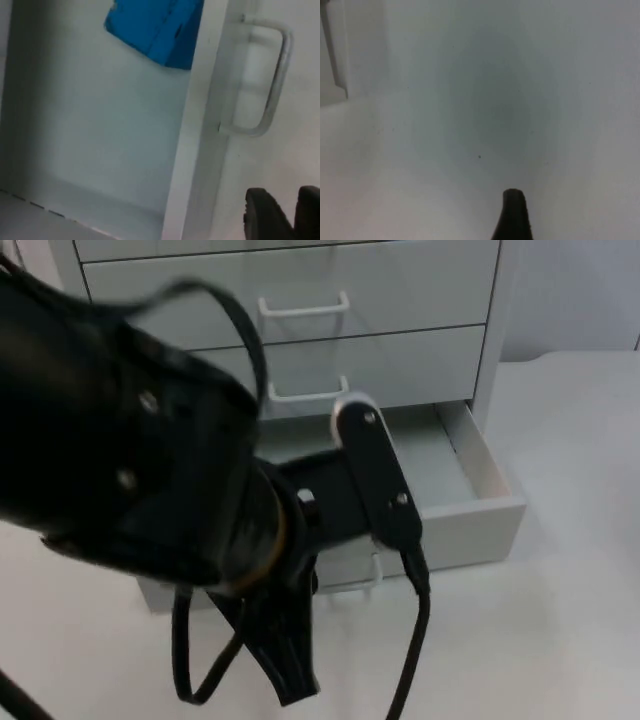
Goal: Open the drawer with the left hand, place the block into the drawer with the right hand, then close the drawer with the left hand.
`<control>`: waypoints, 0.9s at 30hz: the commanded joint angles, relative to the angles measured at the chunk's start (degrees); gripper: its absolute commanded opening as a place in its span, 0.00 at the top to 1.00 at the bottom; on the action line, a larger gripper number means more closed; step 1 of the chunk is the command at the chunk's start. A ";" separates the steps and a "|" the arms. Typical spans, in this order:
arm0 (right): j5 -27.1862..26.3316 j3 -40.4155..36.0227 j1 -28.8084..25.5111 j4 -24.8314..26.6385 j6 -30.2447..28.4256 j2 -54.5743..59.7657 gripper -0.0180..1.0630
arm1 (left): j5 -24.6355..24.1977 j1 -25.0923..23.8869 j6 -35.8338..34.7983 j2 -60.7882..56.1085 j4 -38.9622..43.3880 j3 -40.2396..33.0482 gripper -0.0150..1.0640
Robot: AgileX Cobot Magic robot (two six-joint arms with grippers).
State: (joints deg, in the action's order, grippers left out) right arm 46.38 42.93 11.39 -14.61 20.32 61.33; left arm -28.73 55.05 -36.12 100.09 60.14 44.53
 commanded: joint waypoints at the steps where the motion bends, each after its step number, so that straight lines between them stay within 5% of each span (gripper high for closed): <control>1: -0.71 -0.13 -0.32 -0.22 -0.33 -0.43 0.43 | 0.61 0.34 -3.20 1.49 4.31 -0.18 0.83; 4: -0.71 -0.13 -0.32 -0.22 -0.33 -0.43 0.43 | 0.49 0.34 -5.59 4.56 9.40 -0.18 0.99; 12: -0.71 -0.13 -0.32 -0.22 -0.33 -0.43 0.43 | 0.21 0.34 -12.37 7.84 18.94 -0.04 0.99; 24: -0.84 -0.13 -0.32 -0.43 -0.33 -0.43 0.43 | -7.87 0.22 -15.51 15.80 25.84 5.97 0.99; 27: -0.84 -0.13 -0.32 -0.43 -0.33 -0.43 0.43 | -11.89 0.22 -21.28 17.58 32.17 6.13 0.99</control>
State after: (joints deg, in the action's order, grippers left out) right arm 46.03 42.93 11.39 -14.74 20.32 61.33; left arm -36.22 55.68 -54.25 116.77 87.56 49.96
